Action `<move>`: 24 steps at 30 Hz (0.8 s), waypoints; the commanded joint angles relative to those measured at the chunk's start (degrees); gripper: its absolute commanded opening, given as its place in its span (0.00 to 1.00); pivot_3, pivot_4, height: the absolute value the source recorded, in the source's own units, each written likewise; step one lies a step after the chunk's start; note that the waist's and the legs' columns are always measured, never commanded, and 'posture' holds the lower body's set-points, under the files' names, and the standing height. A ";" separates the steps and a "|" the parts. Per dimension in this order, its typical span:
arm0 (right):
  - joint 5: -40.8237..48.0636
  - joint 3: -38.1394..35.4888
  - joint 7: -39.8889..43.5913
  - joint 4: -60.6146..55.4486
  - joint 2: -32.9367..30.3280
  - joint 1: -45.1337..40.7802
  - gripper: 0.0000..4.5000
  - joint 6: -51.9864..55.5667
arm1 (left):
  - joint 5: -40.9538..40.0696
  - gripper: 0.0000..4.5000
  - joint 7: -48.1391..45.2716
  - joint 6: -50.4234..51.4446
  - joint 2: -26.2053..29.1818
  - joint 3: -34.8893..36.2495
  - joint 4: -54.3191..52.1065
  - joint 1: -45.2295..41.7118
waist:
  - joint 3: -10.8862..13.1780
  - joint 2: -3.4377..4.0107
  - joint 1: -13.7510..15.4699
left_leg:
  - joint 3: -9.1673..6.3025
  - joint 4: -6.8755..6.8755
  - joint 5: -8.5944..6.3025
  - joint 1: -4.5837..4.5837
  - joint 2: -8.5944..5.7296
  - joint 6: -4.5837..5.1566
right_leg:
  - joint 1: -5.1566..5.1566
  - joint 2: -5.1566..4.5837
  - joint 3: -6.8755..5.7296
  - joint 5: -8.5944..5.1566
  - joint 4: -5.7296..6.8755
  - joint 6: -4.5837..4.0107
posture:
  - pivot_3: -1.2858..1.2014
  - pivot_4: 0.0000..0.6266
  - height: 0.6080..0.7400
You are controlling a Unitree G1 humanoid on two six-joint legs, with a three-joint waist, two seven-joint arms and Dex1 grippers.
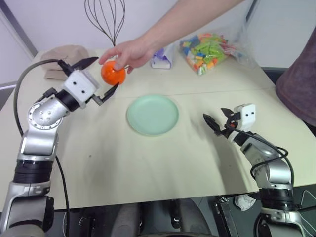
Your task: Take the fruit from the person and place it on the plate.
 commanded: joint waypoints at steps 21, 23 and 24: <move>0.60 -1.96 -2.28 -3.98 0.50 2.98 1.00 -1.34 | 6.82 0.69 1.00 -14.72 -1.67 -4.34 16.31 -8.80 | 0.00 0.00 -0.04 | -0.01 0.00 0.00 0.00 0.01 0.00 | -0.01 0.00 -0.03 0.03 0.04 0.05 | 0.52 0.24 1.00; 0.55 -1.94 -2.22 -3.86 0.45 2.95 1.00 -1.32 | 5.41 0.69 -0.74 -13.15 -1.44 -4.32 14.44 -7.70 | 0.00 0.00 -0.04 | -0.01 0.00 0.00 0.00 0.00 0.00 | -0.01 0.00 -0.03 0.03 0.04 0.06 | 0.52 0.24 1.00; 0.61 -2.02 -2.19 -3.87 0.41 2.97 1.00 -1.28 | 3.96 0.69 -3.01 -11.59 -1.06 -4.68 12.47 -6.21 | 0.00 0.00 -0.04 | -0.01 0.00 0.00 0.00 0.00 0.00 | -0.01 0.00 -0.03 0.03 0.04 0.06 | 0.52 0.24 1.00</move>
